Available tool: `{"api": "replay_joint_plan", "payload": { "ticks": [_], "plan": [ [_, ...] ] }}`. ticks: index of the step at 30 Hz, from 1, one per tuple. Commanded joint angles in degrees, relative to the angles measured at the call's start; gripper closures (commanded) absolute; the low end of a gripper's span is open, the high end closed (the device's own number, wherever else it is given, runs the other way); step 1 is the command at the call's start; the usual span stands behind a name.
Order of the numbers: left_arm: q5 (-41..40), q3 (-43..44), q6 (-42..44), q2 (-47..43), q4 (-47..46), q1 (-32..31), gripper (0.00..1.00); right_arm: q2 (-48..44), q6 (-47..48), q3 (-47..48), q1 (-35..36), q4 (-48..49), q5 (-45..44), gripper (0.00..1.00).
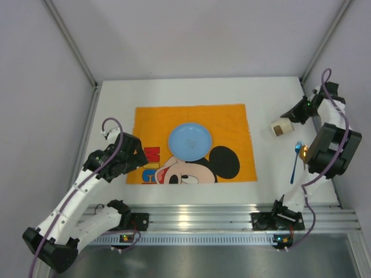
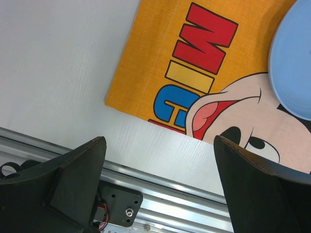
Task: Set the dinner table for one person
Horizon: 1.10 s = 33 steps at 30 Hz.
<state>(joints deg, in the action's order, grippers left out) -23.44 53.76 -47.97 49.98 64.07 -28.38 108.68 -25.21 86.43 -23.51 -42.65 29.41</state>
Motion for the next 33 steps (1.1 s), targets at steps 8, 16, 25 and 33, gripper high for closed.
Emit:
{"api": "replay_joint_plan", "payload": {
  "ticks": [8, 16, 25, 33],
  "plan": [
    [1.4, -0.6, 1.5, -0.8, -0.4, 0.2, 0.02, -6.1, -6.1, 14.6, 27.4, 0.6, -20.5, 1.0],
    [1.6, -0.7, 1.6, -1.5, -0.5, 0.2, 0.03, 8.6, -4.1, 28.8, 42.1, -1.0, -42.0, 1.0],
    [1.0, -0.7, 1.1, -2.1, -0.5, 0.2, 0.02, 19.1, -1.9, 38.2, 46.4, -2.4, -54.7, 1.0],
    [0.6, -0.7, 0.8, -2.3, -0.4, 0.2, 0.03, 21.5, -0.6, 35.5, 47.5, -1.3, -58.1, 1.0]
  ]
}}
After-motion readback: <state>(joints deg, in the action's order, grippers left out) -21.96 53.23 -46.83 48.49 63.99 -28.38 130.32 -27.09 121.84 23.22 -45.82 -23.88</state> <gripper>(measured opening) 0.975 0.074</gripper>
